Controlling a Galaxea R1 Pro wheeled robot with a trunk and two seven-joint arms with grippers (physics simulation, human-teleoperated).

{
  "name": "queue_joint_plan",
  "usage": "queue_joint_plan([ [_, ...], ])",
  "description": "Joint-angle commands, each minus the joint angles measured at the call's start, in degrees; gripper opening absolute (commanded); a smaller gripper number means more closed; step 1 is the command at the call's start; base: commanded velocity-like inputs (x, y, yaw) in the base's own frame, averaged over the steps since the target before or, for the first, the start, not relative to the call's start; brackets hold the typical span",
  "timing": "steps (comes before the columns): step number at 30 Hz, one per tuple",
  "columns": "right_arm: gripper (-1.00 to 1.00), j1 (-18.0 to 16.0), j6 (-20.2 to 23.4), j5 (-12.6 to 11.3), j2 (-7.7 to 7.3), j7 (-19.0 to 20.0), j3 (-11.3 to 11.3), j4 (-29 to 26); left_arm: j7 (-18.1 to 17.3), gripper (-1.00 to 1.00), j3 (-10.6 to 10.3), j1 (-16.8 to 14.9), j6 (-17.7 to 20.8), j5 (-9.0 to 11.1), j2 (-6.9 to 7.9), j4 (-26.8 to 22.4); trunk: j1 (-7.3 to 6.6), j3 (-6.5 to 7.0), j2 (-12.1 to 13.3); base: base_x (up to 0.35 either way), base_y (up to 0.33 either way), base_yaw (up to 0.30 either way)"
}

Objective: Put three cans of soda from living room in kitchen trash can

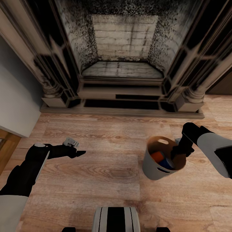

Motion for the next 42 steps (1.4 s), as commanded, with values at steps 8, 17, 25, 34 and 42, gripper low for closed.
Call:
queue_joint_plan([
  [8, 1.00, 0.0, 0.0, 0.0, -0.08, 0.0, 0.0, 0.0, 0.0, 1.00, 0.0, 0.0, 0.0, 0.0, 0.00, 0.0, 0.00, 0.00, 0.0, 0.000, 0.000, 0.000],
  [17, 1.00, 0.0, 0.0, 0.0, -0.09, 0.0, 0.0, 0.0, 0.0, 1.00, 0.0, 0.0, 0.0, 0.0, 0.00, 0.0, 0.00, 0.00, 0.0, 0.000, 0.000, 0.000],
  [25, 1.00, 0.0, 0.0, 0.0, -0.09, 0.0, 0.1, 0.0, 0.0, 1.00, 0.0, 0.0, 0.0, 0.0, 0.00, 0.0, 0.00, 0.00, 0.0, 0.000, 0.000, 0.000],
  [34, 1.00, 0.0, 0.0, 0.0, -0.09, 0.0, 0.1, 0.0, 0.0, 1.00, -0.1, 0.0, 0.0, 0.0, -0.01, 0.0, -0.21, 1.77, 0.1, 0.000, 0.000, 0.000],
  [42, 1.00, 0.0, 0.0, 0.0, -0.09, 0.0, 0.1, 0.0, 0.0, 1.00, -0.1, 0.0, 0.5, 0.0, 0.00, 0.0, -0.41, 3.54, 0.2, 0.000, 0.000, 0.000],
])
